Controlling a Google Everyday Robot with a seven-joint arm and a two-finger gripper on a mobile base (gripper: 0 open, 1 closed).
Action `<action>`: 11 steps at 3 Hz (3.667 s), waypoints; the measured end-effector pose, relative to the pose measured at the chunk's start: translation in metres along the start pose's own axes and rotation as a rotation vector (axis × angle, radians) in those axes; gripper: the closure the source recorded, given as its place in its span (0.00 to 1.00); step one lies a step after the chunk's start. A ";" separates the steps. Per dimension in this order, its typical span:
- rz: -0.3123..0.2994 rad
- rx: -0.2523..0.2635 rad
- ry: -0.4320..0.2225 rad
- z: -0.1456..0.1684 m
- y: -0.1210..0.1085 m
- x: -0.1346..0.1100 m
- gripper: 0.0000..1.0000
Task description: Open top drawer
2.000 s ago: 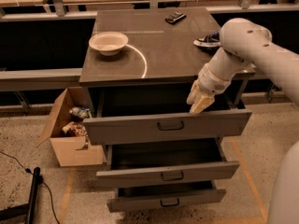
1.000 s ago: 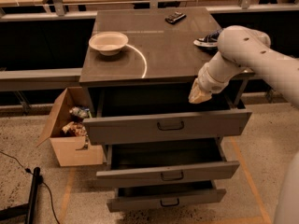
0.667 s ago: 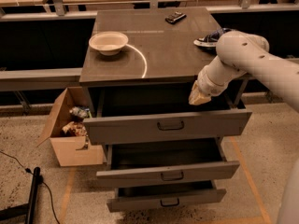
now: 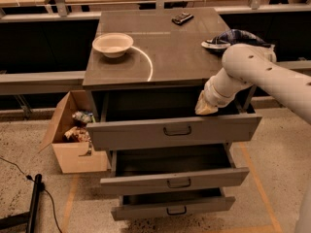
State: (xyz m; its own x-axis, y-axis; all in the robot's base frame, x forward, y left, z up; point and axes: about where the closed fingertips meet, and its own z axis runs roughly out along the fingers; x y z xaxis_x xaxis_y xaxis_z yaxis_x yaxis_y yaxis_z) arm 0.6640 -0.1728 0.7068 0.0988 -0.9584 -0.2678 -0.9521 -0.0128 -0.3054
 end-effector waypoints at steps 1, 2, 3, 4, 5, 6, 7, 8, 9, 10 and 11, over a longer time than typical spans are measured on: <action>-0.002 0.012 0.007 0.021 0.010 -0.006 1.00; -0.011 0.005 0.006 0.023 0.016 -0.010 1.00; -0.020 -0.025 0.004 0.026 0.036 -0.011 1.00; -0.010 -0.097 0.011 0.030 0.054 -0.012 1.00; 0.017 -0.240 0.022 0.034 0.074 -0.009 1.00; 0.046 -0.414 0.050 0.036 0.091 -0.005 1.00; 0.084 -0.574 0.075 0.030 0.109 -0.002 1.00; 0.122 -0.673 0.104 0.018 0.122 0.000 1.00; 0.151 -0.719 0.119 0.004 0.134 0.000 1.00; 0.190 -0.746 0.126 -0.010 0.148 0.002 1.00; 0.238 -0.764 0.134 -0.024 0.164 0.006 1.00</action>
Offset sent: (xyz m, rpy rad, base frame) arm 0.0009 0.0100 -0.0222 -0.0125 -0.0332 -0.0302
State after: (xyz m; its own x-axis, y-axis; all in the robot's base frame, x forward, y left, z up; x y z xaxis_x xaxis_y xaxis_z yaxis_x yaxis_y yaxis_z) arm 0.5017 -0.1874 0.6768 -0.1209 -0.9854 -0.1201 -0.8826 0.0513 0.4673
